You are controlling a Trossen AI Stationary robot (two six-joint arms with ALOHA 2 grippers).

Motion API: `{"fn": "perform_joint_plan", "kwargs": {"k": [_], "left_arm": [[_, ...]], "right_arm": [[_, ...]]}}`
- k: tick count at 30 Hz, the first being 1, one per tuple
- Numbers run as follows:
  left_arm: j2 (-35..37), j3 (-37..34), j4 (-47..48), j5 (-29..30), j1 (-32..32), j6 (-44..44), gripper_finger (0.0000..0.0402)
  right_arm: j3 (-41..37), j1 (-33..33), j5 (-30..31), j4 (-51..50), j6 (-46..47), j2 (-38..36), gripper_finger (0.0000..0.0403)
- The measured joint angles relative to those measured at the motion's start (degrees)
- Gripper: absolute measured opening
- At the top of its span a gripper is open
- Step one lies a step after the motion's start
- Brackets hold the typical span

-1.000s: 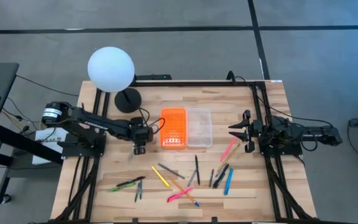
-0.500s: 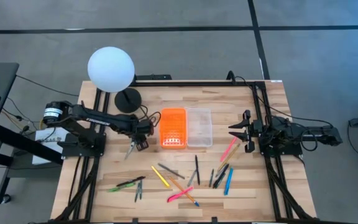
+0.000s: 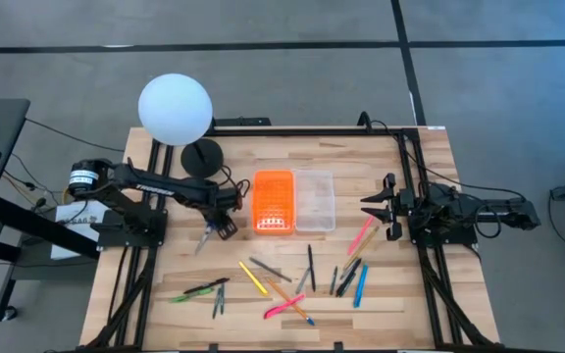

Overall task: Pick & place school supplies into a supply box
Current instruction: Put the scissors into the orange supply box

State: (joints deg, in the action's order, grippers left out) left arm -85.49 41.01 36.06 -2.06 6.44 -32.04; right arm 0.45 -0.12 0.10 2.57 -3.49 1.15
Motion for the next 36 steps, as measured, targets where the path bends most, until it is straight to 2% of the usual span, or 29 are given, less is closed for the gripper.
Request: {"fn": "perform_joint_plan", "kwargs": {"k": [12,21,31,36], "left_arm": [[0.0,0.0,-1.1,-8.6,-8.9,-0.5,0.0146],[0.0,0.0,-1.1,-9.5,-14.6,-1.3,0.0146],[0.1,0.0,-0.9,-9.2,-15.5,-0.4,0.0146],[0.1,0.1,4.9,-10.0,-16.3,-1.2,0.0146]], "right_arm": [[0.0,0.0,0.0,0.0,0.0,0.0,0.0107],[0.0,0.0,0.0,0.0,0.1,0.0,0.0107],[0.0,0.0,0.0,0.0,0.4,0.0,0.0107],[0.0,0.0,0.0,0.0,0.4,0.0,0.0107]]}}
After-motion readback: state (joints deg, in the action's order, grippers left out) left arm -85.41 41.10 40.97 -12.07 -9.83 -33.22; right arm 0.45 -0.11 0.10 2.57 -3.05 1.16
